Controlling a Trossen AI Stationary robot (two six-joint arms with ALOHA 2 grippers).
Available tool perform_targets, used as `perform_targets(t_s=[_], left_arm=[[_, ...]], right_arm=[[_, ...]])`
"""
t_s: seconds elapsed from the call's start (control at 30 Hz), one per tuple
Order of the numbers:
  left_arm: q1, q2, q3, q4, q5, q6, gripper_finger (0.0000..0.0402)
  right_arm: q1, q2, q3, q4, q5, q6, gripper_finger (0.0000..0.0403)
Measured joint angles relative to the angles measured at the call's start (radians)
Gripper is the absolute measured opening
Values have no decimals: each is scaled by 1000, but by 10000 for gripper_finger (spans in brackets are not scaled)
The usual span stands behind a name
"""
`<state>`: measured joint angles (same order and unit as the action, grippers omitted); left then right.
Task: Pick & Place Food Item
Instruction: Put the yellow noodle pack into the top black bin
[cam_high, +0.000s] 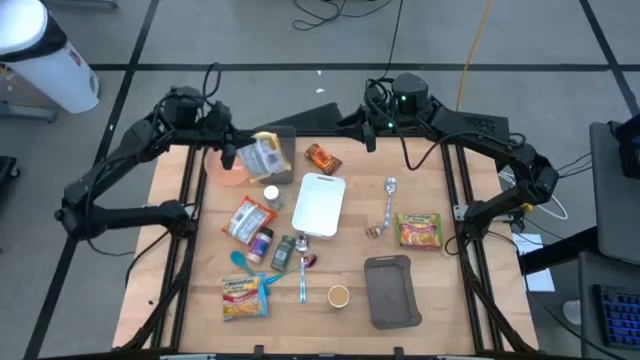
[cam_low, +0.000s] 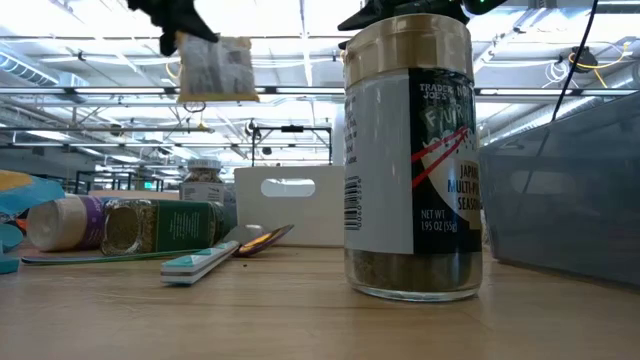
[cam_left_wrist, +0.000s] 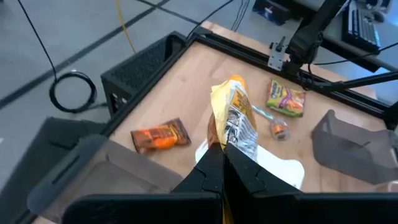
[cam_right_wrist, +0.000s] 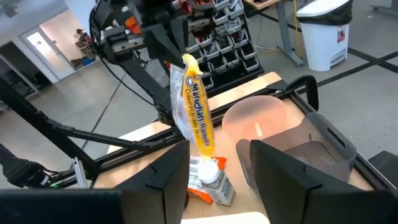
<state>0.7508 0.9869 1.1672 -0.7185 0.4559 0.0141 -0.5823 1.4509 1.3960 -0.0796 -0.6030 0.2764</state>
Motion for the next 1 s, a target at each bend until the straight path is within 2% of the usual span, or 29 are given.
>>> perform_targets(t_s=[0.17,0.5,0.83,1.0], left_arm=[[86,33,-45,26,126,31,0],[207,191,-45,36,271,118,0],[215,289,-42,108,274,161,1],[216,335,16,110,251,193,1]], right_arm=[[26,0,0,0,4,0,160],[68,0,0,-6,57,-8,160],[63,1,-41,-2,108,-27,160],[58,1,-79,1,107,-30,160]])
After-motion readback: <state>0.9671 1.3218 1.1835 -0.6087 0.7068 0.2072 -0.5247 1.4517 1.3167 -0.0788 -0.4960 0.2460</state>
